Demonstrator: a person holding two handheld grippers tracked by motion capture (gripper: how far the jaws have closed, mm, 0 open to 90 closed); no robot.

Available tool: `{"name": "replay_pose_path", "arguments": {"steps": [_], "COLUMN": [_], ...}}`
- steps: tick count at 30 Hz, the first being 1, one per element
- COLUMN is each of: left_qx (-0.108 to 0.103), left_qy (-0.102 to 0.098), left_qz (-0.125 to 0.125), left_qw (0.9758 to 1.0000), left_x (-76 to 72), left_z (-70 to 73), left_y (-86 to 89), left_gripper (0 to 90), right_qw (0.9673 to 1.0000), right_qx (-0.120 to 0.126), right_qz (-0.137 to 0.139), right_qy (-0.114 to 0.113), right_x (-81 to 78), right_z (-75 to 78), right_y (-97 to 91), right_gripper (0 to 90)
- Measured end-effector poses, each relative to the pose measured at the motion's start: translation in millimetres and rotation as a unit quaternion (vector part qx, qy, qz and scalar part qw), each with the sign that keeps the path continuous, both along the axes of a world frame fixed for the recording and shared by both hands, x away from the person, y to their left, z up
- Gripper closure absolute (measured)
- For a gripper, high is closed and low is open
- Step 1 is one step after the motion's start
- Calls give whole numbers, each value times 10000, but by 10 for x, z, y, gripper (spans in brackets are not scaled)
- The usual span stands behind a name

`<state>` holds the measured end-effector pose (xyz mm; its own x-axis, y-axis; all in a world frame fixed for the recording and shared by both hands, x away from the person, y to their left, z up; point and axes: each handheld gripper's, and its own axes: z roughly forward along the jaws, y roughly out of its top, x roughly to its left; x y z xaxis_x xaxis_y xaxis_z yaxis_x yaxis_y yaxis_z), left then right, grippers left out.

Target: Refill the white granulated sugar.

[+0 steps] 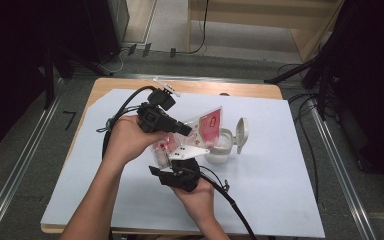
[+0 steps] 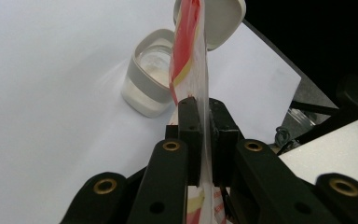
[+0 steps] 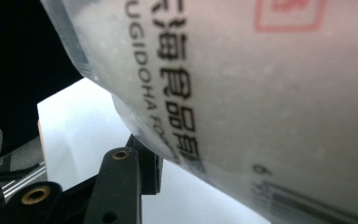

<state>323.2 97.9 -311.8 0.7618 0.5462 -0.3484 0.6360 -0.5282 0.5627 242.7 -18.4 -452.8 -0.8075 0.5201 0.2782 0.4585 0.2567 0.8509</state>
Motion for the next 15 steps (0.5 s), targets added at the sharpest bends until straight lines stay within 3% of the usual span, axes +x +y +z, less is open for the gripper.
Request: {"name": "replay_pose_path", "arguments": {"steps": [7,15], "left_qx": [23,-100], "left_qy": [21,121], "left_qz": [-55,-132], "left_qw": [10000,9998], "left_x": [-10,2], "left_z": [-28,-87], "left_y": [25,52], "left_gripper": [867,870], "right_qw": [10000,9999], "right_qx": [-23,-92], "right_qz": [27,-69], "right_qy": [41,75], "right_x": [10,14], "right_z": [-43,-86], "right_y": [-7,-18], "right_gripper": [589,587]}}
